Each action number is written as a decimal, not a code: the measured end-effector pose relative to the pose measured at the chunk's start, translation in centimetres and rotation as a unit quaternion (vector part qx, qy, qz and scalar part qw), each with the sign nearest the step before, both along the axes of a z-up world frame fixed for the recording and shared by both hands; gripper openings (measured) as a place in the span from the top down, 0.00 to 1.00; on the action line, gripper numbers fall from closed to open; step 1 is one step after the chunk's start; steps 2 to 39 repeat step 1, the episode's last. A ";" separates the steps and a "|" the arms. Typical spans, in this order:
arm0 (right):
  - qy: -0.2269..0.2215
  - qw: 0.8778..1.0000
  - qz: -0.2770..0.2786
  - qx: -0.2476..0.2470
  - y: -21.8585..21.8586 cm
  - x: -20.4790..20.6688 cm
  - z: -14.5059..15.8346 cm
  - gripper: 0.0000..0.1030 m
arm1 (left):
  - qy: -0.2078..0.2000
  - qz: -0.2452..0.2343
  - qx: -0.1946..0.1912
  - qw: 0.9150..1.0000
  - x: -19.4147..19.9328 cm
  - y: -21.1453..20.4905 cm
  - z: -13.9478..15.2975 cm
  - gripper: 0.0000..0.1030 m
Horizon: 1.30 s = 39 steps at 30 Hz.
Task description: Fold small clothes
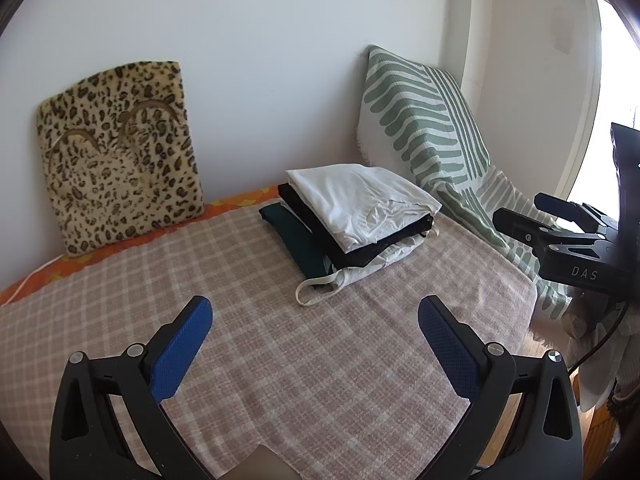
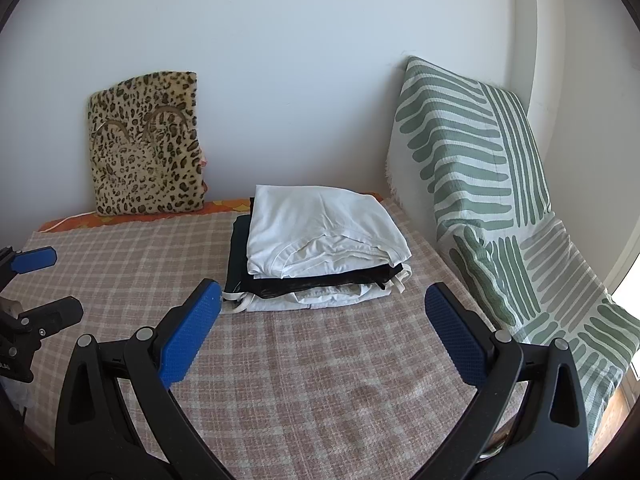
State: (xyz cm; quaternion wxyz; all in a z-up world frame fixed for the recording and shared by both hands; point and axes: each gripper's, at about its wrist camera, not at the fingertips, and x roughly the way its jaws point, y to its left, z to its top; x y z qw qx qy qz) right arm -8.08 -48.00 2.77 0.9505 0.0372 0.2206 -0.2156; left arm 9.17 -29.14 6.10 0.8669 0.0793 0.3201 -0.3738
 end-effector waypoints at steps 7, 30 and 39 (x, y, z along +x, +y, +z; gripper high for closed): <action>0.000 1.000 0.001 0.000 0.0 0.1 0.0 0.00 | 0.001 0.001 0.000 1.000 0.0 0.0 0.0 0.00; 0.000 1.000 0.001 0.000 0.0 0.1 0.0 0.00 | 0.001 0.001 0.000 1.000 0.0 0.0 0.0 0.00; 0.000 1.000 0.001 0.000 0.0 0.1 0.0 0.00 | 0.001 0.001 0.000 1.000 0.0 0.0 0.0 0.00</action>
